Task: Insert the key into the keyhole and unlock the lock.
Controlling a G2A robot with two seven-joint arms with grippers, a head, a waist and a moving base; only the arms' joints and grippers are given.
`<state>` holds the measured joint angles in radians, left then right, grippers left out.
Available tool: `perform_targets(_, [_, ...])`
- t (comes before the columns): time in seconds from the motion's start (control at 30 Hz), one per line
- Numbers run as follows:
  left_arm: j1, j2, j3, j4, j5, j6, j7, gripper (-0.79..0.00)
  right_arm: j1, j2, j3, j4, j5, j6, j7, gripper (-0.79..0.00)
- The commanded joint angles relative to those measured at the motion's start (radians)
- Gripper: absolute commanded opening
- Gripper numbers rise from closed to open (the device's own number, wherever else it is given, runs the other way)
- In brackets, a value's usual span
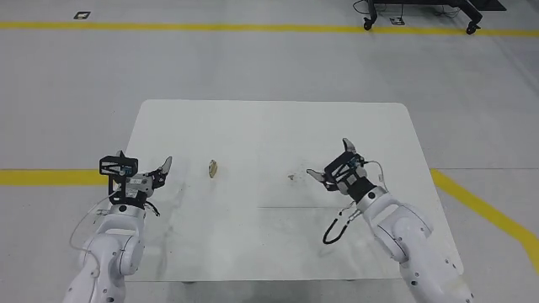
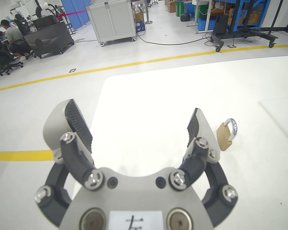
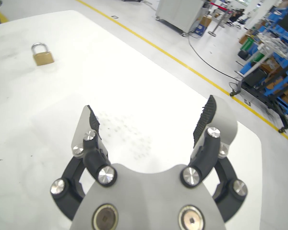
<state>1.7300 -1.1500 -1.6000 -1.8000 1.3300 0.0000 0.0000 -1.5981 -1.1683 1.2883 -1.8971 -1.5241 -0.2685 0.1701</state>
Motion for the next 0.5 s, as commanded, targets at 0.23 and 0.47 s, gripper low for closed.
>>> perform_targets(0.23, [0.000, 0.000, 0.000, 0.000, 0.000, 0.000, 0.000, 0.000, 0.174, -0.031, -0.226, 0.095, 0.007, -0.125, 0.095, 0.000])
perform_targets(0.47, [0.000, 0.000, 0.000, 0.000, 0.000, 0.000, 0.000, 0.000, 0.241, -0.026, -0.188, 0.207, 0.127, -0.273, 0.115, 0.000])
